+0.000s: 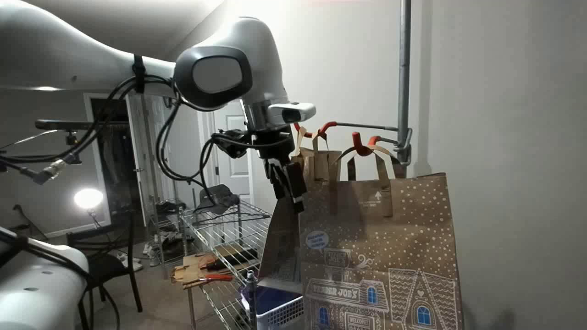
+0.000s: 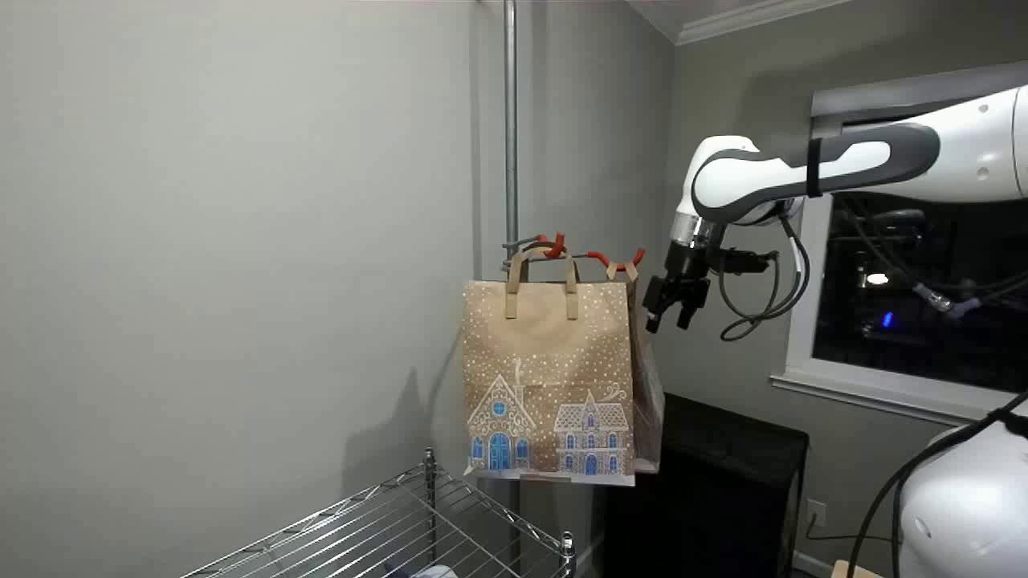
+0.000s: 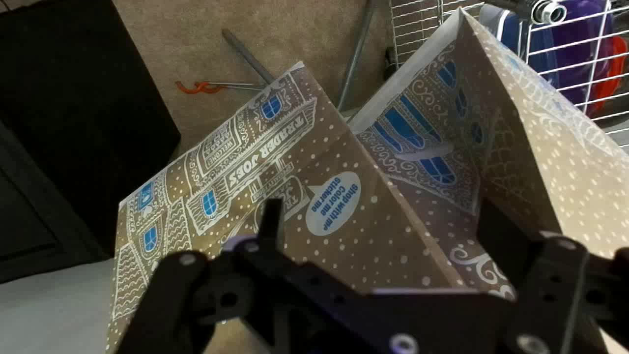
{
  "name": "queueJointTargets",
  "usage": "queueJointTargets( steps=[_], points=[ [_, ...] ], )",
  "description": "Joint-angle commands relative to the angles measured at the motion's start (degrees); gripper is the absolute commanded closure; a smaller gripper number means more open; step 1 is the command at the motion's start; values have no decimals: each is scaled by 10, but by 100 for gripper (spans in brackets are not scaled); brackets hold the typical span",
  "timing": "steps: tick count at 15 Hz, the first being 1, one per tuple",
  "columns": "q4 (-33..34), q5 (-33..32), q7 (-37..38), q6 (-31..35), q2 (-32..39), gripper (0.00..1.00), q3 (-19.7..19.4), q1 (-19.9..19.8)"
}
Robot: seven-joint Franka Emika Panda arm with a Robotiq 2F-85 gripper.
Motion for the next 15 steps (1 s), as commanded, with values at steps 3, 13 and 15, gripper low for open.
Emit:
queueJointTargets(
  steps=[3, 13, 15],
  points=[
    [1, 2, -2, -1, 1, 0, 2, -3],
    [35, -11, 1, -18, -65, 0, 29, 7],
    [43, -18, -32, -29, -83, 0, 36, 23]
  ],
)
